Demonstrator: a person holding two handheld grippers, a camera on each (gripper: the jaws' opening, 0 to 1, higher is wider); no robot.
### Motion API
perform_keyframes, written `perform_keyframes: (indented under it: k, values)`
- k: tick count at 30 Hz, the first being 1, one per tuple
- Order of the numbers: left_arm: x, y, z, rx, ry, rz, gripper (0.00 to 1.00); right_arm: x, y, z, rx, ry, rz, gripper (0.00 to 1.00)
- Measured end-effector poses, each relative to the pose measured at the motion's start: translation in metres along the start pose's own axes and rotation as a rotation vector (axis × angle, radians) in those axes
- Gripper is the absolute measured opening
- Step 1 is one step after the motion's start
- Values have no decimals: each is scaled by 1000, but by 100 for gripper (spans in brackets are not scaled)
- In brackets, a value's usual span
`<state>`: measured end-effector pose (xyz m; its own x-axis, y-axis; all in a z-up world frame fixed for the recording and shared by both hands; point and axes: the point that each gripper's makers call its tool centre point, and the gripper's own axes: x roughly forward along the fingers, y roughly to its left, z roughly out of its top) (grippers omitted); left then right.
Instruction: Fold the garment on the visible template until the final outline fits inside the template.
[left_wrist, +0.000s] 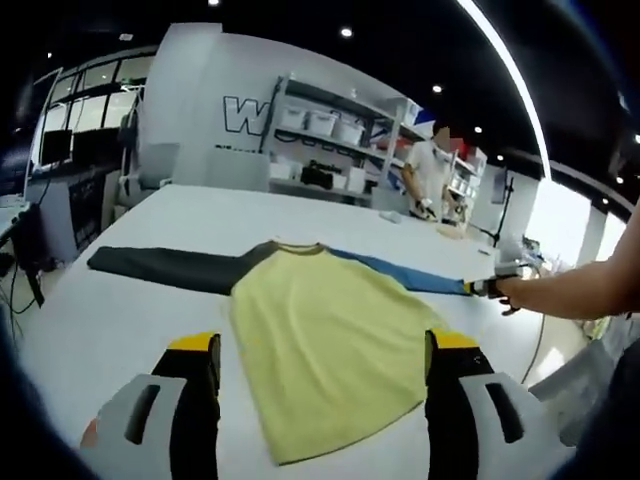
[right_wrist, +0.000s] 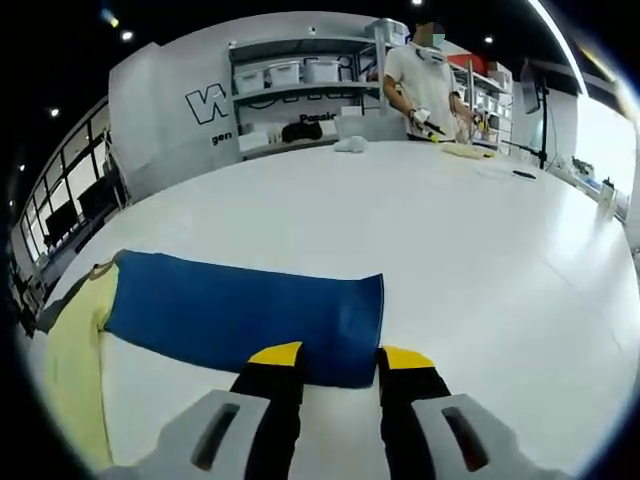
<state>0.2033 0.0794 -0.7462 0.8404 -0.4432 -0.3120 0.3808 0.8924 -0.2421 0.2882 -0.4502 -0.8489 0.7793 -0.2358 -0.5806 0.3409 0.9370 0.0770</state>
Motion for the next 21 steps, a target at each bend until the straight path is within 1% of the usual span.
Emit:
perform_keyframes:
  k: [1, 2, 4, 6, 8, 9, 13, 14, 18, 20, 21]
  values:
    - [-2, 6, 6, 7, -32, 33, 91, 0, 0, 0, -2, -1, -1, 28]
    - [-3, 11, 8, 1, -43, 57, 95, 0, -1, 0, -2, -1, -1, 27]
    - [-4, 16, 9, -6, -49, 75, 99, 1, -3, 0, -2, -1, -4, 25]
    - [-4, 17, 11, -5, -60, 79, 99, 1, -4, 0, -6, 1, -7, 24]
    - [-4, 15, 12, 26, -59, 81, 99, 2, -4, 0, -22, 4, -13, 23]
    - [-2, 11, 10, 37, -52, 71, 99, 2, -4, 0, -27, 5, -16, 23]
    - [-1, 8, 6, 38, -32, 60, 99, 3, -5, -1, -46, 9, -23, 21]
    - [-2, 9, 4, 45, -22, 65, 99, 3, -5, -1, -52, 10, -25, 21]
    - [-2, 11, 3, 43, -17, 70, 99, 4, -5, -1, -105, 16, -36, 20]
    - [-3, 13, 0, 52, 2, 77, 99, 4, -6, -1, -105, 14, -41, 20]
    - [-2, 11, 0, 49, 0, 70, 99, 5, -6, -1, -110, 14, -44, 19]
